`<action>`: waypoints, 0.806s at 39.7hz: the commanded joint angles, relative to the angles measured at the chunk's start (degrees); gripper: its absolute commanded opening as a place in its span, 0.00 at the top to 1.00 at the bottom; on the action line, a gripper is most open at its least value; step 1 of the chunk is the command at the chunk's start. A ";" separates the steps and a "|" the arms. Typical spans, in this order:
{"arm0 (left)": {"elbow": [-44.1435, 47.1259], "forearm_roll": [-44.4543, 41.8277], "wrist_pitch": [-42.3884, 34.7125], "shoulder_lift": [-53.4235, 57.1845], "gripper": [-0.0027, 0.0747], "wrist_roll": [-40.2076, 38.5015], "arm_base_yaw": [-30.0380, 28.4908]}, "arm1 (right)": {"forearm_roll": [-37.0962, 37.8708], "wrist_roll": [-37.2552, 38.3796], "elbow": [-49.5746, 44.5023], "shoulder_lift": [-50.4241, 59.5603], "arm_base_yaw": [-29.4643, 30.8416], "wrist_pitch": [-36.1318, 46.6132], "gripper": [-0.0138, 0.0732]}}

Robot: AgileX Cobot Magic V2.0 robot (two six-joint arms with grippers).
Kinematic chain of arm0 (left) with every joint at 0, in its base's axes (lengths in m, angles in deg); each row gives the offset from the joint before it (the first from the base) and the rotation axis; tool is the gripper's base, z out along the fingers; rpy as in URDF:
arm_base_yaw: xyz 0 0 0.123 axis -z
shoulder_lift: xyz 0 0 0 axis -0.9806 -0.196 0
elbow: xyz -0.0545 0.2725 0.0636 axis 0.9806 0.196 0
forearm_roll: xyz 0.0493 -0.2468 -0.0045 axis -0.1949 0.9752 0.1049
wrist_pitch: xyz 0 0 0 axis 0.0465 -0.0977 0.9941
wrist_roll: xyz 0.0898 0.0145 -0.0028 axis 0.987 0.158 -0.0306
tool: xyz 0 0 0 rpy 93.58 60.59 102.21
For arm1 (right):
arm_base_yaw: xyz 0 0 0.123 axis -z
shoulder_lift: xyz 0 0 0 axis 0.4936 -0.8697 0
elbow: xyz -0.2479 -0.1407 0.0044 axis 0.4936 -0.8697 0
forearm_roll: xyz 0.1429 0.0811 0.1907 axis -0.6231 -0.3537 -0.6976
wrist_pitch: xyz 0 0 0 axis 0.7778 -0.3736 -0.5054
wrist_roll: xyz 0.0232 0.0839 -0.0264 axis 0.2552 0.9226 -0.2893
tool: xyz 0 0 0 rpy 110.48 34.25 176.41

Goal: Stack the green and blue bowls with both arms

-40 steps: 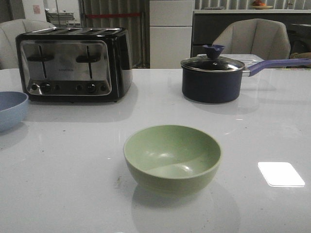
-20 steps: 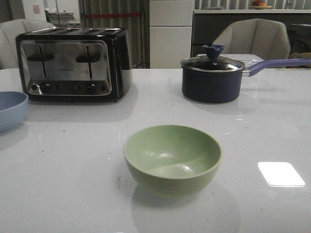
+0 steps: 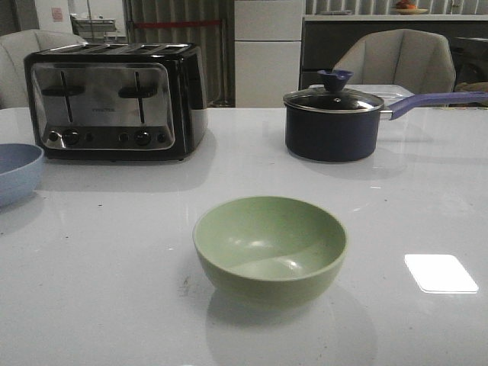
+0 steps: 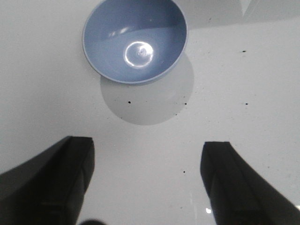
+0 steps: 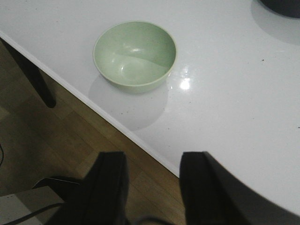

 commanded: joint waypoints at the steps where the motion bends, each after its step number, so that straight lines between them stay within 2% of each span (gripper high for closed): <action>1: -5.13 -0.59 -0.86 -5.28 0.28 0.02 -1.48 | 0.03 -0.43 1.48 -0.23 0.14 4.00 0.39; 8: -12.89 3.61 2.58 -16.27 0.28 1.21 -5.98 | 0.03 -0.43 1.48 -0.23 0.14 4.00 0.39; 20: -25.92 10.01 2.88 -31.13 0.28 2.87 -13.24 | 0.03 -0.43 1.48 -0.23 0.14 4.00 0.39; 32: -36.37 13.50 3.14 -42.49 0.28 2.87 -14.40 | 0.03 -0.43 1.48 -0.23 0.14 4.00 0.39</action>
